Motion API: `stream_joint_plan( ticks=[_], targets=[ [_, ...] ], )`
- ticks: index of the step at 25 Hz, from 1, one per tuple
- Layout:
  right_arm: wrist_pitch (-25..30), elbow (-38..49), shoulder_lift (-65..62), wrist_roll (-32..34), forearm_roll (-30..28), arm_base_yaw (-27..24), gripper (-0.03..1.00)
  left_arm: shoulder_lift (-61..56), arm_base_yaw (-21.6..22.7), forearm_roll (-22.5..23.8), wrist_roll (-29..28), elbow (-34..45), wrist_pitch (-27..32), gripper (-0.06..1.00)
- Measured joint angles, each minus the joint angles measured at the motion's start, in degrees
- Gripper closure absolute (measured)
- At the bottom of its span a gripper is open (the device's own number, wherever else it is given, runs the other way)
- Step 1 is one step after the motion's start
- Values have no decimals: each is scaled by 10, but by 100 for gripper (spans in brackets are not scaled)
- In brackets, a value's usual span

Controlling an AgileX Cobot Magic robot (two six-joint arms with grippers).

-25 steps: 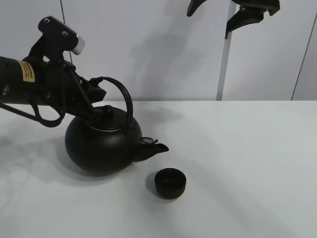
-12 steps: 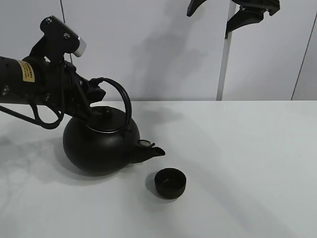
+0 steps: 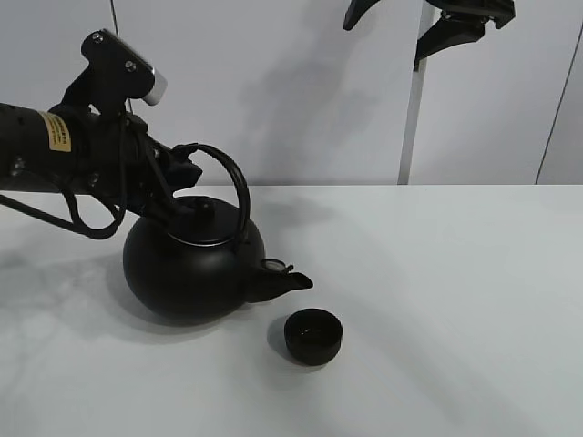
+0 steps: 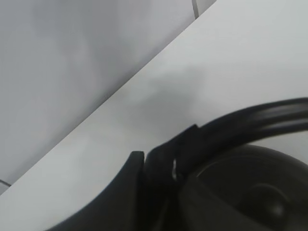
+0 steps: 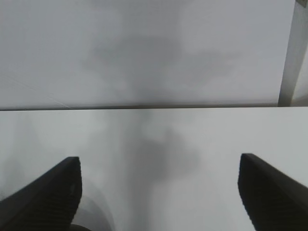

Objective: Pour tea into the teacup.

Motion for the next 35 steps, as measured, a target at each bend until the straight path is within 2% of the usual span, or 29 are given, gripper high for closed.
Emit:
stream_joint_plan(
  ticks=[15, 35],
  targets=[
    [0, 0, 0, 0, 0, 0, 36, 1, -12, -12, 15, -15, 1, 85],
    [0, 0, 0, 0, 0, 0, 36, 1, -23, -24, 72, -15, 15, 85]
  ],
)
